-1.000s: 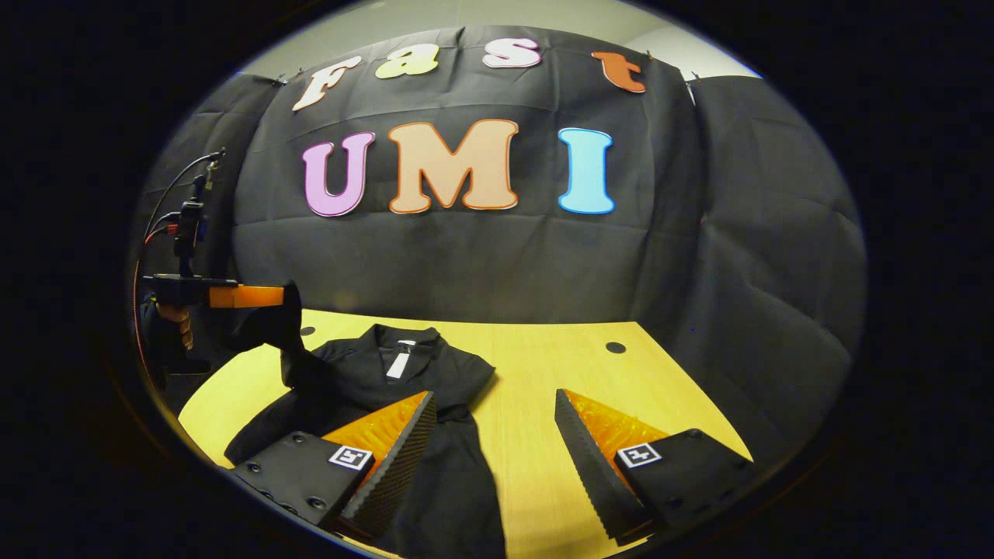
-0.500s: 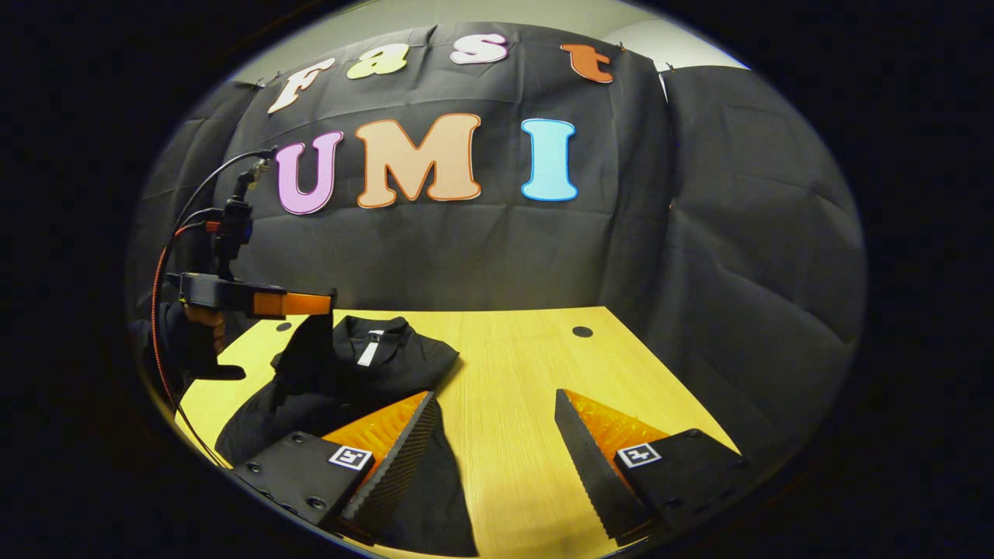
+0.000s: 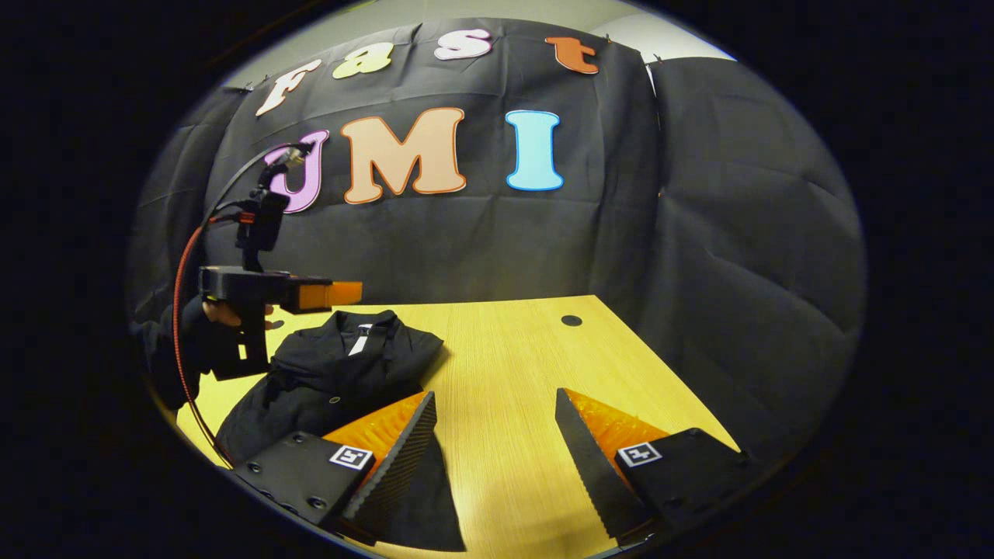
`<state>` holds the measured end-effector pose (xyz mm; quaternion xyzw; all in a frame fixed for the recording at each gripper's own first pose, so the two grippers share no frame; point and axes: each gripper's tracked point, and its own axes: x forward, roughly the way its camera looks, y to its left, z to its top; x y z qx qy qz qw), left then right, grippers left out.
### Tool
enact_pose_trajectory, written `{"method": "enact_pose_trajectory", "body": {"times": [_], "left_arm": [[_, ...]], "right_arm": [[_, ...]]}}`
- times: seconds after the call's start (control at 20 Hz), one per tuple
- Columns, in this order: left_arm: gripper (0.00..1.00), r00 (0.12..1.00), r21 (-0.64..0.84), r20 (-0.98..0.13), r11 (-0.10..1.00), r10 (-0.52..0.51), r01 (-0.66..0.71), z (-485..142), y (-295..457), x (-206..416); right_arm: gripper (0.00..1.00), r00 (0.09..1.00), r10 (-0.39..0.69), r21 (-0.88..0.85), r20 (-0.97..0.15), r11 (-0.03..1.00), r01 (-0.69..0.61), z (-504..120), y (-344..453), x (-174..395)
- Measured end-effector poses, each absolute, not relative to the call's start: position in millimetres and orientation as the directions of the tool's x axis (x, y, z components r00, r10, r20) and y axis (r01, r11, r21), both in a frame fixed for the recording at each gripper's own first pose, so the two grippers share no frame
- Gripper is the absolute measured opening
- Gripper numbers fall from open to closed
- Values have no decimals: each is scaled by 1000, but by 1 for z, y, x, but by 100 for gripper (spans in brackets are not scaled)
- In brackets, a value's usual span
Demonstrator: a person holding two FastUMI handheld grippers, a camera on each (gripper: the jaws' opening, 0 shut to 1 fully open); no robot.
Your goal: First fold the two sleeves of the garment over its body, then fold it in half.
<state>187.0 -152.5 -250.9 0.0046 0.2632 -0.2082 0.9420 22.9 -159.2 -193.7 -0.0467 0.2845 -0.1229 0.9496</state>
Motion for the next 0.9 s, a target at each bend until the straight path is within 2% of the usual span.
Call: {"method": "enact_pose_trajectory", "body": {"times": [0.1,0.3,0.5,0.9], "left_arm": [[93,808,-72,-464,924,-364,375,-233,-133,184],[93,822,-35,-489,948,-291,315,-224,-74,146],[93,843,36,-514,978,-160,207,-231,-4,103],[92,789,92,-614,995,30,33,-261,82,24]], "right_arm": [[98,811,-237,-149,-535,971,186,-196,-154,27],[98,813,-174,-137,-555,984,117,-214,-137,34],[98,809,-115,-140,-577,989,40,-220,-118,40],[99,762,-45,-154,-646,985,-72,-252,-97,38]]}}
